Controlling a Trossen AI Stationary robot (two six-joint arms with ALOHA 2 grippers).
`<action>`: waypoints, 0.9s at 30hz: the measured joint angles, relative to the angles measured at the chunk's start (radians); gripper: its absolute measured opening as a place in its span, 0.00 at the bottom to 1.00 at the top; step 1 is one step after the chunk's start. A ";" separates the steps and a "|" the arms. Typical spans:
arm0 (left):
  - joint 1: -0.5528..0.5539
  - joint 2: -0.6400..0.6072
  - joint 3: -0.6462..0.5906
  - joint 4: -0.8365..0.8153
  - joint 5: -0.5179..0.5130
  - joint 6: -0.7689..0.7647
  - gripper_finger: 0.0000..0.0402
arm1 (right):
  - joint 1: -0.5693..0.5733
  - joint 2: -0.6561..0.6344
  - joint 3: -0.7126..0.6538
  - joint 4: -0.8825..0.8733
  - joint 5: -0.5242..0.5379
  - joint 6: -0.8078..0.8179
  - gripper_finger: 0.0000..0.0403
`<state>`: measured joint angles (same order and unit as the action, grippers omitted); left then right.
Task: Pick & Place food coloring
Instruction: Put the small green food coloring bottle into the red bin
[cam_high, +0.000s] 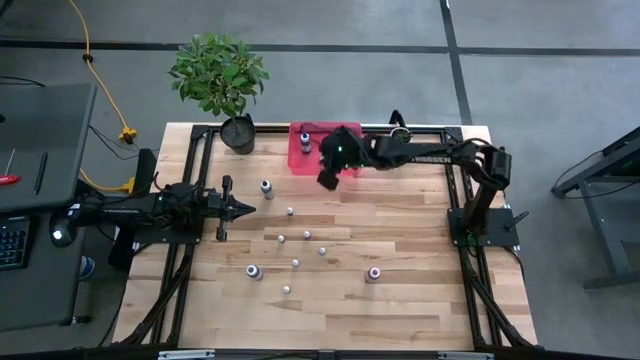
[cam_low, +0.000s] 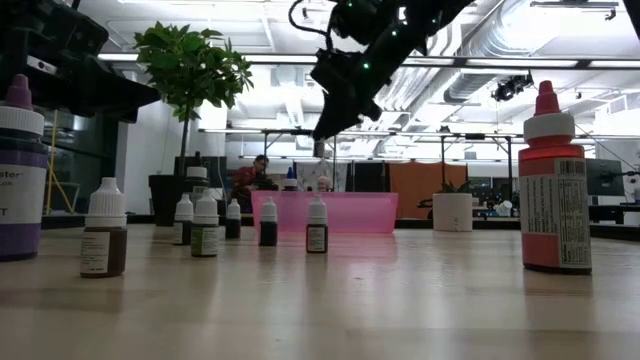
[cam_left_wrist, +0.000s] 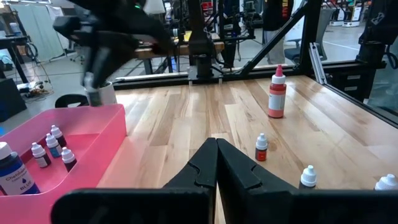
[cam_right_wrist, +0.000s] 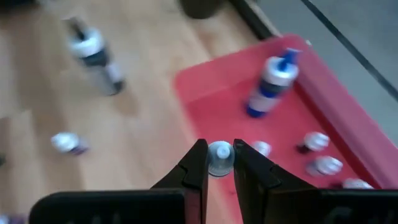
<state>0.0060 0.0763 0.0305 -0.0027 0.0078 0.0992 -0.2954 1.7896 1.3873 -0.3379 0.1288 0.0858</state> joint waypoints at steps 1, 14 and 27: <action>0.000 0.000 0.000 0.000 0.000 0.000 0.00 | -0.015 0.000 0.008 -0.015 0.007 0.025 0.11; 0.000 0.000 0.000 0.000 0.000 0.000 0.00 | -0.172 0.000 -0.147 0.048 0.058 0.307 0.11; 0.000 0.000 0.000 0.000 0.000 0.000 0.00 | -0.245 0.101 -0.120 0.066 0.106 0.307 0.11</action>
<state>0.0063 0.0765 0.0303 -0.0029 0.0078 0.0993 -0.5401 1.8910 1.2670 -0.2717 0.2350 0.3931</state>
